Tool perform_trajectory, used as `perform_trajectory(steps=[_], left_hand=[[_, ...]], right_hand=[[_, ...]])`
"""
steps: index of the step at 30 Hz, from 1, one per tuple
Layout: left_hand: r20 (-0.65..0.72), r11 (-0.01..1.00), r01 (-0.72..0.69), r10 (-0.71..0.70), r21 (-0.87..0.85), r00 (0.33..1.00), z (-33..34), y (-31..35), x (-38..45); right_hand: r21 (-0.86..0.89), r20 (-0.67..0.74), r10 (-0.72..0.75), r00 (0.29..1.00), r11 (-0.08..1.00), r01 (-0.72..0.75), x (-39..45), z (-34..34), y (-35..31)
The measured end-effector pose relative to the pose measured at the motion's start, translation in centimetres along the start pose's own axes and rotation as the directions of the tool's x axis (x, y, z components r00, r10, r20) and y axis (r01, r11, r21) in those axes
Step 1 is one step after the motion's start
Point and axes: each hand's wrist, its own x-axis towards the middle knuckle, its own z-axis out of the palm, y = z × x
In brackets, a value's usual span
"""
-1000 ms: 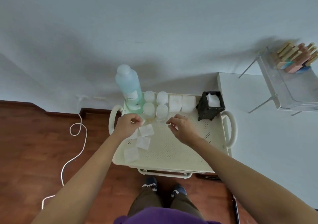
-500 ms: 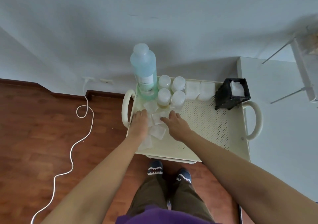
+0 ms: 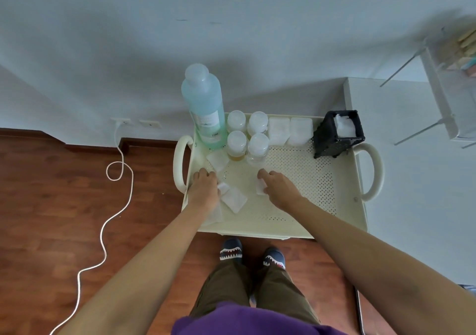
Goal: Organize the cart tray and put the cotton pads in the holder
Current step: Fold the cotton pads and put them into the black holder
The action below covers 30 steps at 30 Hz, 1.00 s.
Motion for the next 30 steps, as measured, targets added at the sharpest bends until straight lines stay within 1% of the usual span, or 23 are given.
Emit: perform_trajectory(steps=[2, 4, 8, 10, 12, 15, 18, 20, 25, 27, 30], left_hand=[[-0.023, 0.999, -0.021, 0.021, -0.032, 1.0, -0.4, 0.2, -0.2], [-0.019, 0.994, -0.042, 0.04, -0.101, 0.999, -1.1, 0.5, -0.5], [-0.053, 0.955, -0.131, 0.121, -0.267, 0.991, -2.7, 1.6, -1.2], [-0.096, 0.914, -0.204, 0.181, -0.351, 0.979, -3.5, 2.7, -1.8], [-0.155, 0.867, -0.302, 0.26, -0.397, 0.953, -4.5, 4.2, -2.0], [-0.289, 0.778, -0.468, 0.375, -0.419, 0.881, -6.1, 7.2, -1.6], [-0.376, 0.688, -0.552, 0.409, -0.471, 0.831, -7.6, 11.2, -0.2], [-0.407, 0.634, -0.574, 0.408, -0.518, 0.817, -8.2, 14.2, 0.9], [-0.39, 0.516, -0.534, 0.367, -0.67, 0.844, -8.2, 21.4, 3.8], [-0.36, 0.513, -0.492, 0.34, -0.703, 0.869, -7.7, 23.6, 5.1], [-0.307, 0.56, -0.424, 0.296, -0.711, 0.905, -6.6, 25.8, 6.6]], right_hand=[[0.071, 0.044, 0.047, 0.998, 0.996, -0.05, -0.2, -0.3, 0.3], [0.152, 0.069, 0.104, 0.992, 0.982, -0.114, -0.3, -0.8, 0.8], [0.322, 0.052, 0.205, 0.977, 0.923, -0.211, -0.9, -2.9, 2.2], [0.38, -0.005, 0.234, 0.972, 0.9, -0.214, -1.6, -4.6, 3.1], [0.405, -0.08, 0.235, 0.969, 0.896, -0.184, -2.4, -6.5, 4.2], [0.468, -0.224, 0.254, 0.941, 0.875, -0.125, -3.7, -9.7, 5.7], [0.51, -0.381, 0.322, 0.867, 0.855, -0.093, -5.0, -12.8, 7.3], [0.541, -0.446, 0.383, 0.809, 0.835, -0.098, -5.6, -14.7, 8.6], [0.655, -0.533, 0.552, 0.641, 0.749, -0.1, -6.7, -18.3, 12.1], [0.694, -0.54, 0.594, 0.596, 0.715, -0.084, -7.2, -19.6, 13.1], [0.755, -0.513, 0.637, 0.576, 0.654, -0.052, -7.5, -20.8, 14.3]])
